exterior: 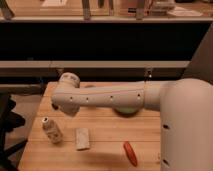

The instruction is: Knock the bottle over

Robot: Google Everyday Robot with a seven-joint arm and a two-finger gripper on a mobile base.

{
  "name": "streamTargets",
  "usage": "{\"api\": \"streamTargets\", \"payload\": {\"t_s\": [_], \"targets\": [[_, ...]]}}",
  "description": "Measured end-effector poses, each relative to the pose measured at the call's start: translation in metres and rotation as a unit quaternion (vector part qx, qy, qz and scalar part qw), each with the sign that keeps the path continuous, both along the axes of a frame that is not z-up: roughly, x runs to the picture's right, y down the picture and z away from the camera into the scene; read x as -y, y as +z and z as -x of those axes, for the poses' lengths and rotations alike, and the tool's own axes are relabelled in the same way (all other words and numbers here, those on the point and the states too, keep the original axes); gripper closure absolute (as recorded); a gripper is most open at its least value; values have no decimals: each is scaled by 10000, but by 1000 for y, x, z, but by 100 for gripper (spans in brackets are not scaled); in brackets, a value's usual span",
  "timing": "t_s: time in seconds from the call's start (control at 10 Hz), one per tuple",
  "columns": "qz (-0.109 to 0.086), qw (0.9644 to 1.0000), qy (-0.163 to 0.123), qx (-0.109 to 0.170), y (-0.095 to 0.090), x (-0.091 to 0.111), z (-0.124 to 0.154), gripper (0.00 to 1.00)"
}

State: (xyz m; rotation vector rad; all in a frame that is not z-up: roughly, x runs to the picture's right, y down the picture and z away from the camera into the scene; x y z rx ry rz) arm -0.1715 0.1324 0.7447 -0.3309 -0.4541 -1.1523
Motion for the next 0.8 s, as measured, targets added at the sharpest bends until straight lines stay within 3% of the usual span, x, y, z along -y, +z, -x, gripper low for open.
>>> {"api": "streamTargets", "payload": {"t_s": [0.5, 0.8], "targets": [[150, 9991, -304, 244, -3, -8, 47, 100], [265, 9980, -464, 352, -12, -22, 57, 100]]}}
